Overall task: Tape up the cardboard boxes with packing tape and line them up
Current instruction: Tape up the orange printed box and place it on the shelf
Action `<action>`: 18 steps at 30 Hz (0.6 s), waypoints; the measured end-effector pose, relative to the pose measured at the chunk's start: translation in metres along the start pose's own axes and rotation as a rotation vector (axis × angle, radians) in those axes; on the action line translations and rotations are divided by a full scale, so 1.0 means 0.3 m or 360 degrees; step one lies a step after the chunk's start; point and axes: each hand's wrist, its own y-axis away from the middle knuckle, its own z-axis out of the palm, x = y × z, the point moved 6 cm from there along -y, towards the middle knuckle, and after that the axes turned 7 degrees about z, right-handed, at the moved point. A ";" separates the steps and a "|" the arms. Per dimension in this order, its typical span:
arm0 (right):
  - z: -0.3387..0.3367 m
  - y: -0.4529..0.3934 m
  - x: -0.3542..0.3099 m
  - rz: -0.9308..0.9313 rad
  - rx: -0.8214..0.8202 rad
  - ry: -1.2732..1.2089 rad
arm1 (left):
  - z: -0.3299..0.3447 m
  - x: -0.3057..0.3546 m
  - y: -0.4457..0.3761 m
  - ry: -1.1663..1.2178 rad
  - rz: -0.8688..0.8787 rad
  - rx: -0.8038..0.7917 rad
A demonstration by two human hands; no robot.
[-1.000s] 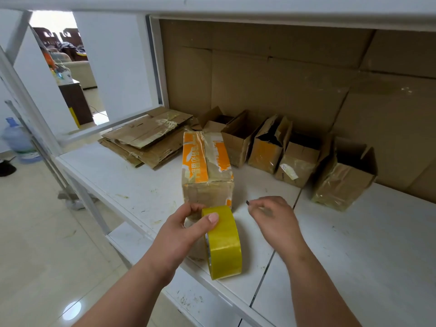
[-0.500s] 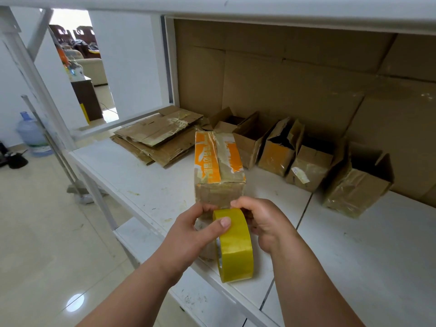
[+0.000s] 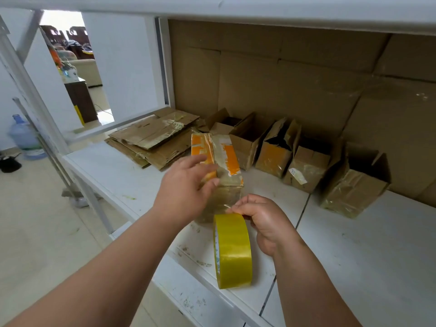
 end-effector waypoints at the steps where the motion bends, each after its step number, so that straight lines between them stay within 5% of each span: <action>1: 0.001 0.001 0.002 -0.0003 -0.0009 -0.0012 | 0.033 -0.004 -0.010 -0.0047 0.0032 -0.0118; 13: -0.021 0.000 0.007 -0.0051 -0.0042 -0.0150 | 0.097 -0.053 0.009 -0.0058 0.0100 -0.0076; 18: -0.026 0.003 0.007 -0.0047 -0.0068 -0.0264 | 0.102 -0.096 0.000 0.0130 0.0096 -0.0277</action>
